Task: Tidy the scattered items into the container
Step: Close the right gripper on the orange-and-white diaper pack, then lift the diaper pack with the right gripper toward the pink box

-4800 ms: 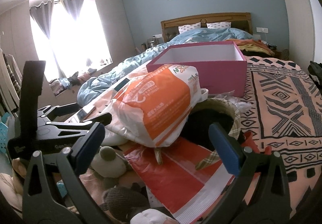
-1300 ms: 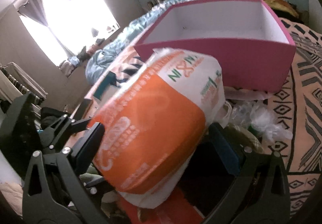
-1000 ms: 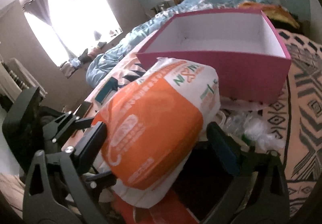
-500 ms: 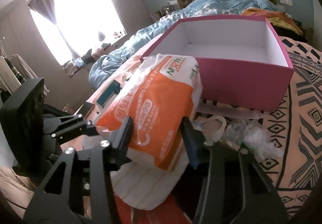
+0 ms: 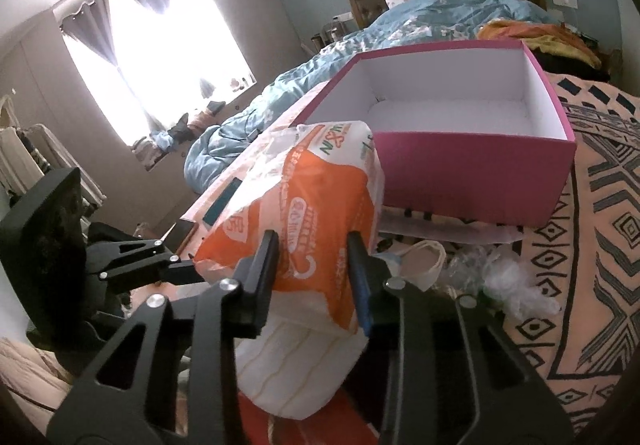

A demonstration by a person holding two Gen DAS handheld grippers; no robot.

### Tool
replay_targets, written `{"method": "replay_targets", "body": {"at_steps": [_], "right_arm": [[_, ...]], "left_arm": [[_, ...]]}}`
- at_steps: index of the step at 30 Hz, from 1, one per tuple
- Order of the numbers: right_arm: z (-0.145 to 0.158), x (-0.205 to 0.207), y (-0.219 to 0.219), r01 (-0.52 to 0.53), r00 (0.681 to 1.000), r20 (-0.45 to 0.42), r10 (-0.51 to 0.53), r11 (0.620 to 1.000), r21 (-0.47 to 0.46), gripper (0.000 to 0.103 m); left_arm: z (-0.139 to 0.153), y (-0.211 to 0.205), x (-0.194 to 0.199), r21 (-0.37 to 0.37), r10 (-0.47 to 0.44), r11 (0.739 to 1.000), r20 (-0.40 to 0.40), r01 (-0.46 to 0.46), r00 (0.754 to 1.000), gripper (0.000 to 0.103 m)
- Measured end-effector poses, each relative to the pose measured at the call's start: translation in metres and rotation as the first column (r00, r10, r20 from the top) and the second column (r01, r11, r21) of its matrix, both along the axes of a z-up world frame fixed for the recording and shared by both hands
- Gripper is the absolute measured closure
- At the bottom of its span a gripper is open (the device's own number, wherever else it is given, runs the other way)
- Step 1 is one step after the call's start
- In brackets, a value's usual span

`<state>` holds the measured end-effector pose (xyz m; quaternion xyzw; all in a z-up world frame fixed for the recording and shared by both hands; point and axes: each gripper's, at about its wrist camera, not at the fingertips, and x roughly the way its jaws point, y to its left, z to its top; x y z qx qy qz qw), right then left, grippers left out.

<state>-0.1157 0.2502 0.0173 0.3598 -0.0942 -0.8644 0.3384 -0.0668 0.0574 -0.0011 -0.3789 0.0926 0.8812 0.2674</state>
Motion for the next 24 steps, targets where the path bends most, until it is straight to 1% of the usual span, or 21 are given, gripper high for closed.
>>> {"method": "replay_targets", "body": {"at_steps": [1, 3, 5, 7, 10, 12, 14, 17, 19, 21, 23, 24], "right_arm": [[0.001, 0.0, 0.001, 0.004, 1.0, -0.003, -0.004, 1.0, -0.005, 0.071], [0.006, 0.0, 0.001, 0.003, 1.0, -0.014, -0.003, 1.0, -0.02, 0.071], [0.009, 0.0, 0.002, 0.006, 0.999, -0.034, -0.007, 1.0, -0.025, 0.078], [0.015, 0.002, 0.002, -0.002, 0.999, -0.045, 0.0, 0.999, -0.038, 0.081], [0.018, 0.001, 0.0, -0.012, 0.998, -0.058, 0.01, 0.999, -0.033, 0.094], [0.016, 0.0, -0.003, -0.034, 0.998, -0.051, 0.033, 0.999, -0.028, 0.096], [0.007, -0.005, -0.005, -0.031, 0.999, -0.02, 0.03, 0.999, -0.023, 0.096], [0.0, -0.003, -0.003, -0.035, 0.999, 0.001, 0.035, 0.999, -0.015, 0.096], [0.001, 0.002, -0.002, -0.044, 0.999, -0.004, 0.044, 0.999, -0.009, 0.096], [0.001, 0.004, -0.001, -0.053, 0.999, -0.005, 0.053, 0.998, -0.016, 0.096], [0.001, 0.007, 0.0, -0.056, 0.998, -0.004, 0.056, 0.998, -0.026, 0.096], [0.001, 0.007, -0.002, -0.066, 0.998, -0.002, 0.066, 0.997, -0.031, 0.096]], "left_arm": [[0.002, 0.0, 0.0, -0.002, 0.001, 1.0, -0.009, -0.001, 1.0, 0.067], [0.008, -0.001, -0.002, -0.007, 0.004, 1.0, -0.028, -0.005, 1.0, 0.068], [0.014, -0.002, -0.002, -0.009, 0.01, 1.0, -0.053, -0.01, 0.999, 0.068], [0.021, -0.006, -0.004, -0.002, 0.014, 1.0, -0.074, -0.014, 0.997, 0.068], [0.025, -0.008, -0.007, -0.001, 0.019, 1.0, -0.098, -0.019, 0.995, 0.069], [0.024, -0.007, -0.01, -0.011, 0.021, 1.0, -0.1, -0.022, 0.995, 0.069], [0.018, -0.01, -0.014, -0.007, 0.022, 1.0, -0.08, -0.023, 0.997, 0.069], [0.009, -0.013, -0.017, -0.012, 0.018, 1.0, -0.053, -0.019, 0.998, 0.068], [0.004, -0.016, -0.02, -0.018, 0.017, 1.0, -0.035, -0.018, 0.999, 0.062], [0.002, -0.019, -0.023, -0.01, 0.035, 0.999, -0.034, -0.036, 0.999, 0.042], [0.002, -0.022, -0.027, 0.016, 0.034, 0.999, -0.029, -0.034, 0.999, 0.031], [0.003, -0.022, -0.029, 0.028, 0.03, 0.999, -0.03, -0.029, 0.999, 0.03]]}}
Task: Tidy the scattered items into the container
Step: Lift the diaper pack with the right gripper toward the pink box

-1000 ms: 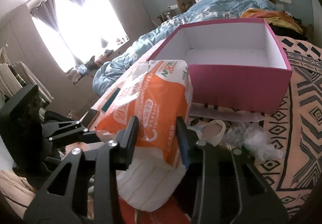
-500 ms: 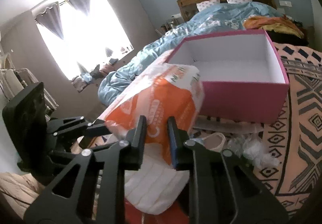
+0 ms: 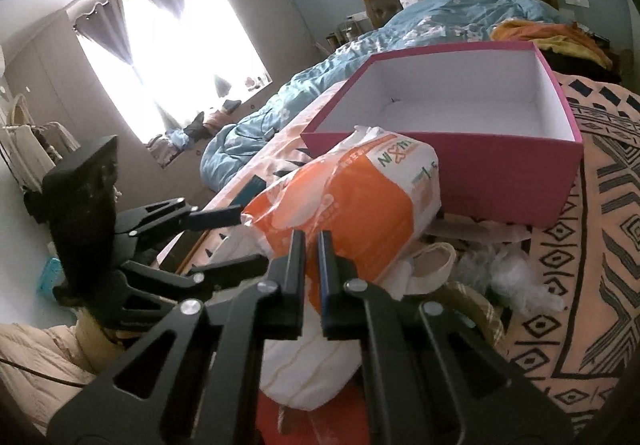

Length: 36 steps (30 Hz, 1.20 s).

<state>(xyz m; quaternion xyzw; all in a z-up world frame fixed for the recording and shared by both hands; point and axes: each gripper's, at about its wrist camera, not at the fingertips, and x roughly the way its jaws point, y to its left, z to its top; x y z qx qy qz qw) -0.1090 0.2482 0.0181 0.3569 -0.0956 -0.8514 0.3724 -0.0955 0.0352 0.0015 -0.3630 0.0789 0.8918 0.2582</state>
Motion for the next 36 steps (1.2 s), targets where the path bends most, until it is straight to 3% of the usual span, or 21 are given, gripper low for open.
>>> {"method": "replay_targets", "body": {"at_steps": [8, 15, 21, 25, 29, 32, 36], "right_arm": [[-0.009, -0.002, -0.011, -0.024, 0.999, 0.025, 0.024, 0.999, -0.027, 0.095], [-0.013, -0.009, -0.016, -0.052, 0.997, 0.052, 0.055, 0.997, -0.057, 0.095], [-0.015, -0.012, -0.01, -0.026, 0.998, 0.064, 0.028, 0.999, -0.032, 0.094], [-0.004, -0.012, 0.011, 0.032, 0.999, 0.026, -0.031, 0.999, -0.041, 0.049], [-0.002, -0.03, 0.04, 0.155, 0.988, 0.027, -0.154, 0.987, -0.034, 0.024], [-0.012, -0.054, 0.049, 0.175, 0.98, 0.1, -0.171, 0.984, -0.025, 0.021], [-0.031, -0.081, 0.047, 0.127, 0.968, 0.225, -0.109, 0.99, -0.067, 0.021]], "left_arm": [[0.003, -0.003, -0.001, -0.043, 0.009, 0.999, -0.063, -0.011, 0.998, 0.023], [0.008, -0.01, -0.002, 0.035, -0.041, 0.998, -0.056, 0.043, 0.998, 0.019], [0.002, -0.001, -0.015, 0.004, -0.03, 1.0, -0.059, 0.03, 0.998, 0.011], [-0.002, -0.001, -0.02, 0.009, -0.019, 1.0, -0.036, 0.019, 0.999, 0.011], [-0.001, 0.0, -0.015, -0.007, -0.012, 1.0, -0.059, 0.011, 0.998, 0.011], [-0.002, -0.003, -0.011, 0.008, -0.011, 1.0, -0.053, 0.011, 0.999, 0.011], [-0.005, -0.006, -0.006, 0.016, -0.017, 1.0, -0.04, 0.017, 0.999, 0.011]]}}
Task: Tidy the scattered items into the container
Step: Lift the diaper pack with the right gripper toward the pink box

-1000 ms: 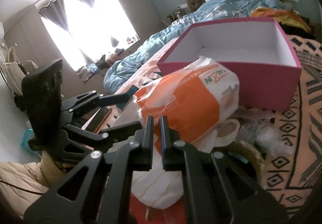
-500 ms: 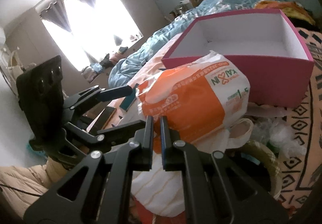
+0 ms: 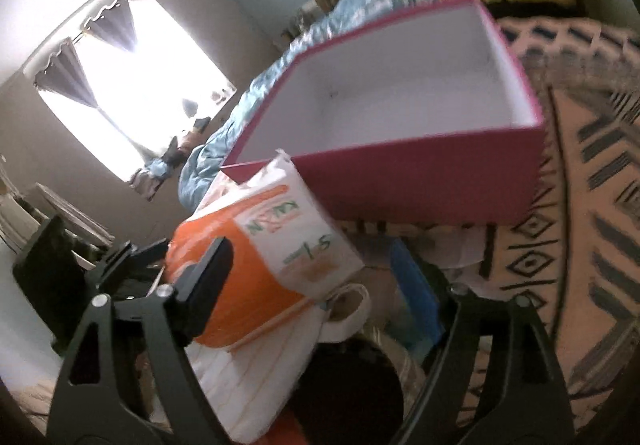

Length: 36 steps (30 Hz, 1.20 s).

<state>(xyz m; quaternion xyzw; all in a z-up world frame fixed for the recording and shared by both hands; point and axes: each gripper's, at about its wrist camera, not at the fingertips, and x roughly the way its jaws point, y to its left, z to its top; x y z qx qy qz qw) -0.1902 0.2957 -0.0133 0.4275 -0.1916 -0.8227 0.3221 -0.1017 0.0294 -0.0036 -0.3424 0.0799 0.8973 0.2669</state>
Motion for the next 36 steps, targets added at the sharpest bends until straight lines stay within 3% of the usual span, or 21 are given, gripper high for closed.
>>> {"method": "replay_targets", "body": {"at_steps": [7, 10, 12, 14, 18, 24, 31, 36], "right_arm": [[-0.007, -0.017, -0.01, -0.079, 0.996, 0.043, 0.081, 0.995, -0.063, 0.021], [-0.002, -0.016, -0.011, -0.095, 0.995, 0.011, 0.095, 0.995, -0.023, 0.021], [0.002, -0.016, -0.011, -0.093, 0.995, -0.019, 0.093, 0.996, 0.011, 0.024], [0.006, -0.014, -0.009, -0.082, 0.996, -0.036, 0.083, 0.996, 0.029, 0.034], [0.007, -0.007, -0.004, -0.072, 0.996, -0.053, 0.073, 0.997, 0.029, 0.04], [0.007, 0.007, -0.007, -0.083, 0.995, -0.054, 0.084, 0.996, 0.018, 0.04], [0.014, 0.032, -0.019, -0.134, 0.983, -0.117, 0.141, 0.989, 0.069, 0.039], [0.016, 0.041, -0.024, -0.186, 0.966, -0.163, 0.202, 0.976, 0.11, 0.039]], "left_arm": [[-0.011, 0.013, 0.004, -0.031, -0.037, 0.999, 0.016, 0.038, 0.999, 0.011], [-0.017, 0.019, 0.003, -0.044, -0.053, 0.998, 0.031, 0.054, 0.998, 0.01], [-0.019, 0.021, 0.003, -0.062, -0.047, 0.997, 0.02, 0.048, 0.999, 0.0], [-0.019, 0.02, 0.001, -0.063, -0.037, 0.997, 0.019, 0.038, 0.999, 0.0], [-0.015, 0.013, 0.002, -0.038, -0.025, 0.999, 0.02, 0.026, 0.999, 0.0], [-0.005, 0.011, 0.018, 0.005, -0.054, 0.999, -0.043, 0.054, 0.998, 0.0], [-0.021, 0.018, 0.011, -0.073, -0.049, 0.996, -0.017, 0.047, 0.999, 0.0], [-0.02, 0.008, 0.005, -0.052, -0.01, 0.999, -0.025, 0.009, 1.0, 0.002]]}}
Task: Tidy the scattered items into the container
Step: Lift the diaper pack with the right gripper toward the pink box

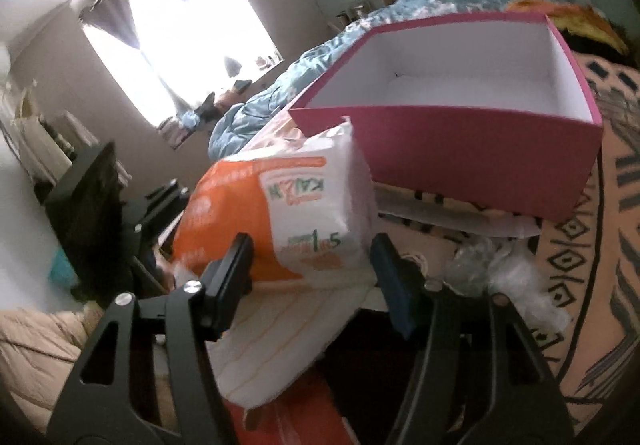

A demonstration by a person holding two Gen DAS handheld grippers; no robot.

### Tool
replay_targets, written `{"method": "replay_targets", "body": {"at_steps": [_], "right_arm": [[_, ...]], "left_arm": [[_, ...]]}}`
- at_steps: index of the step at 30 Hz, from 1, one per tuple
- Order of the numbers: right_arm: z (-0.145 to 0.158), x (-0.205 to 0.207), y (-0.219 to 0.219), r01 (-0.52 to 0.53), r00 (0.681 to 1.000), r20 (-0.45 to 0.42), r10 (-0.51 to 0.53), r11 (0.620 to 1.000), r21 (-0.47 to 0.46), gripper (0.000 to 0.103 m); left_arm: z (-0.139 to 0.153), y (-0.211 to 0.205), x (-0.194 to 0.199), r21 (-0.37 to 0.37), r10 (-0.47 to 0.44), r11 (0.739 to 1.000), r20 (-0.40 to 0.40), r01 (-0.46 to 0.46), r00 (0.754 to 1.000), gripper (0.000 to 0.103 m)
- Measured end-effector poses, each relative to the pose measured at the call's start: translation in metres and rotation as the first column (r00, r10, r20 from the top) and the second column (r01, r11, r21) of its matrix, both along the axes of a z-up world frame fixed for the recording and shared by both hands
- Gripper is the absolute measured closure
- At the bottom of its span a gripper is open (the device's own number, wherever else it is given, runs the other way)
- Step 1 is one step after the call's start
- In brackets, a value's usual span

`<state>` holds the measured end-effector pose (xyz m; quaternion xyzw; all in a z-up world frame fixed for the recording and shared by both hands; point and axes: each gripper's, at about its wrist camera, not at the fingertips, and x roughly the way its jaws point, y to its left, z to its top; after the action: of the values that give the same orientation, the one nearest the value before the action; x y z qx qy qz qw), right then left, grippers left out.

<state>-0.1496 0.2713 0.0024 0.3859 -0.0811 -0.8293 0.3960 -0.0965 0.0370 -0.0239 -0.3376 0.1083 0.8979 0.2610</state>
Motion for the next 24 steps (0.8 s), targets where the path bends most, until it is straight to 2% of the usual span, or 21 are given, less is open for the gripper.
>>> {"method": "replay_targets", "body": {"at_steps": [1, 4, 6, 8, 11, 13, 15, 17, 22, 24], "right_arm": [[-0.001, -0.002, 0.002, 0.005, 1.0, 0.001, -0.005, 1.0, 0.002, 0.039], [0.001, -0.015, 0.005, 0.028, 1.0, 0.002, -0.028, 1.0, -0.013, 0.032], [-0.003, -0.023, 0.009, 0.029, 0.999, 0.021, -0.028, 0.999, -0.043, 0.024], [-0.005, -0.034, 0.007, 0.025, 0.999, 0.041, -0.023, 0.998, -0.052, 0.023], [-0.007, -0.042, -0.003, -0.003, 0.999, 0.051, 0.005, 0.999, -0.034, 0.023], [-0.012, -0.049, -0.008, 0.005, 0.997, 0.083, -0.003, 1.0, -0.024, 0.023], [-0.014, -0.051, -0.008, 0.014, 0.995, 0.099, -0.011, 0.999, -0.03, 0.023], [-0.016, -0.054, -0.006, 0.02, 0.993, 0.119, -0.015, 0.999, -0.042, 0.023], [-0.013, -0.054, -0.004, 0.038, 0.993, 0.112, -0.033, 0.998, -0.041, 0.023], [-0.015, -0.056, -0.007, 0.03, 0.991, 0.128, -0.025, 0.999, -0.034, 0.023]], "left_arm": [[0.0, -0.002, -0.001, 0.003, 0.003, 1.0, 0.003, -0.003, 1.0, 0.004], [-0.003, -0.004, -0.005, -0.004, 0.01, 1.0, 0.028, -0.01, 1.0, 0.019], [-0.007, -0.004, -0.008, -0.007, 0.011, 1.0, 0.051, -0.01, 0.999, 0.038], [-0.009, -0.004, -0.011, -0.015, 0.017, 1.0, 0.068, -0.016, 0.998, 0.052], [-0.008, -0.007, -0.015, -0.014, 0.028, 1.0, 0.074, -0.027, 0.997, 0.052], [-0.006, -0.008, -0.02, -0.022, 0.036, 0.999, 0.084, -0.034, 0.996, 0.048], [-0.002, -0.01, -0.026, -0.031, 0.042, 0.999, 0.088, -0.04, 0.995, 0.03], [0.001, -0.011, -0.03, -0.046, 0.059, 0.997, 0.079, -0.056, 0.995, 0.025], [0.011, -0.012, -0.045, -0.027, 0.057, 0.998, 0.084, -0.055, 0.995, 0.024], [0.011, -0.01, -0.057, -0.015, 0.041, 0.999, 0.125, -0.039, 0.991, 0.022]]}}
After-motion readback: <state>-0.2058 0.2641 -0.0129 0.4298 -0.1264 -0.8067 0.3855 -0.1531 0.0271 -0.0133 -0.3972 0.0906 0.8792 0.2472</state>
